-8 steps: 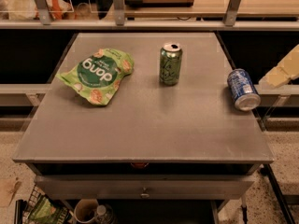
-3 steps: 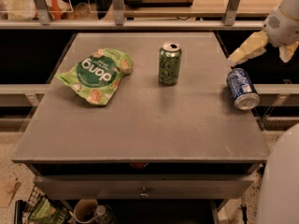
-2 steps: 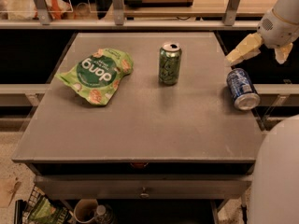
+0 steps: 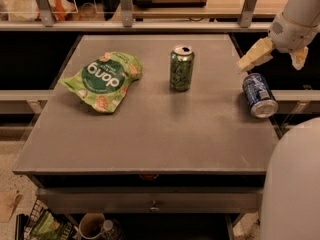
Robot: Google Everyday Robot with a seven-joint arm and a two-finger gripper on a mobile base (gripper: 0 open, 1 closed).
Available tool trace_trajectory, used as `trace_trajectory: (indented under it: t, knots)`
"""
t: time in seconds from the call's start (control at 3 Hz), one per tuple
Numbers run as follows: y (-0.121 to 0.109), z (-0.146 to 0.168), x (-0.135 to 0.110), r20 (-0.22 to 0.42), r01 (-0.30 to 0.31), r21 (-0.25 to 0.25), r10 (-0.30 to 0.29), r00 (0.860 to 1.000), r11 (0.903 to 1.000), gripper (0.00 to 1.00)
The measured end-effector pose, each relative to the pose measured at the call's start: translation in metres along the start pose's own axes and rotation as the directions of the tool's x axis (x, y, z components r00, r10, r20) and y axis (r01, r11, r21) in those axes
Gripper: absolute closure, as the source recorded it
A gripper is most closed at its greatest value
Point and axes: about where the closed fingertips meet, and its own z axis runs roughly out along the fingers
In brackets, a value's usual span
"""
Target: Place pepsi can upright
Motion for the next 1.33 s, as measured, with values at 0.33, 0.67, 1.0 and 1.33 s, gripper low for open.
trace_trajectory:
  t: [0.33,0.67,1.0,1.33]
  knots:
    - [0.012,0.007,0.004,-0.017,-0.024,0.000,0.024,1.000,0.9997,0.00]
    - [0.021,0.017,0.011,-0.041,-0.050,0.000,0.050,0.998,0.9988,0.00]
    - [0.025,0.023,0.021,-0.065,-0.073,0.012,0.074,0.995,0.9973,0.00]
    - [0.028,0.022,0.033,-0.080,-0.092,0.030,0.094,0.992,0.9954,0.00]
